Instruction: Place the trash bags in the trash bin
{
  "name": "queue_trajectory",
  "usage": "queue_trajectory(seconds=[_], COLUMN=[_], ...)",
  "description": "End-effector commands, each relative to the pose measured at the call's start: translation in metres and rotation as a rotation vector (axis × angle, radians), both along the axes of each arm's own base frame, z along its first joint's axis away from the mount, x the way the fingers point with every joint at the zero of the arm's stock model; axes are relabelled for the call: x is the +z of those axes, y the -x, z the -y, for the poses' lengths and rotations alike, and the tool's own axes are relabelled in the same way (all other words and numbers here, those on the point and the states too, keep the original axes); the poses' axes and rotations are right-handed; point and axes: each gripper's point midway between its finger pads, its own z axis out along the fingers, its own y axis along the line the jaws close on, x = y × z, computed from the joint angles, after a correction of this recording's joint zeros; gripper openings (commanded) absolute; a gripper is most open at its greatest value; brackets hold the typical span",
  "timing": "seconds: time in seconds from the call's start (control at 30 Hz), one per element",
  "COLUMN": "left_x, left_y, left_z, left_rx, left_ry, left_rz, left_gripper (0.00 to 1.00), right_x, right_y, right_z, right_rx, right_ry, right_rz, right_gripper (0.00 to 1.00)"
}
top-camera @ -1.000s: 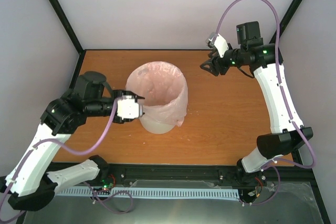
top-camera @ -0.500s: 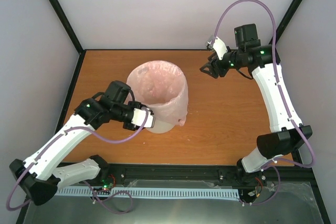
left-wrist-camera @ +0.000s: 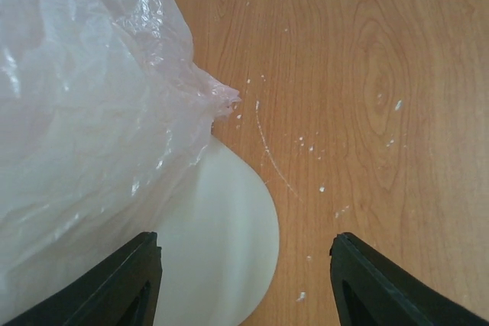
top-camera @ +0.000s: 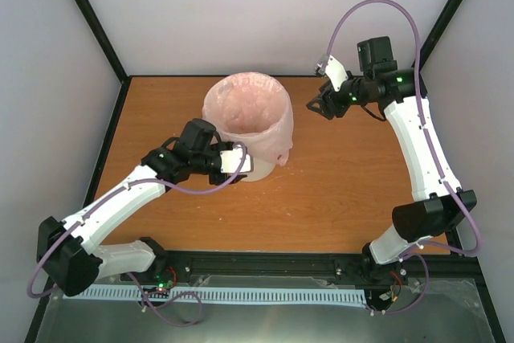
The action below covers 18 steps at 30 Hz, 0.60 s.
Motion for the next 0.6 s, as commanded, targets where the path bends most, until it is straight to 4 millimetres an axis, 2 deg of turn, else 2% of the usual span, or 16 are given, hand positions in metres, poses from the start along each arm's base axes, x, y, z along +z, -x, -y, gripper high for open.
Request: queue_trajectory(seconds=[0.0,0.07,0.27,0.33,0.37,0.47,0.57], left_x=[0.017,0.013,0.038,0.05,0.057,0.08,0.081], left_y=[0.02,0.03,0.024,0.012,0.005,-0.014,-0.03], left_z=[-0.004,-0.013,-0.039,-0.052,-0.06,-0.087,-0.118], left_rx=[-0.038,-0.019,0.197,0.329,0.398,0.569,0.748], left_ry=[0.039,0.026,0.097,0.141,0.165,0.262,0.326], left_rz=[-0.023,-0.051,-0.02,0.02,0.036,0.066,0.065], left_gripper=[0.63,0.66,0.73,0.77,0.8,0.85,0.91], right_x=[-0.004,-0.005,-0.011,-0.014,-0.015,-0.02,-0.021], right_y=[-0.002,-0.004,-0.024,-0.027,-0.027,-0.025,-0.022], right_z=[0.001,0.002,0.021,0.025,0.028,0.033,0.037], right_rx=[-0.019,-0.031,-0.183,-0.218,-0.243,-0.273,-0.294], right_ry=[-0.003,0.002,0.053,0.054,0.045,0.03,0.009], right_rz=[-0.004,-0.001,0.044,0.039,0.031,0.016,0.006], right_gripper=[0.66,0.68,0.81,0.85,0.92,0.95,0.95])
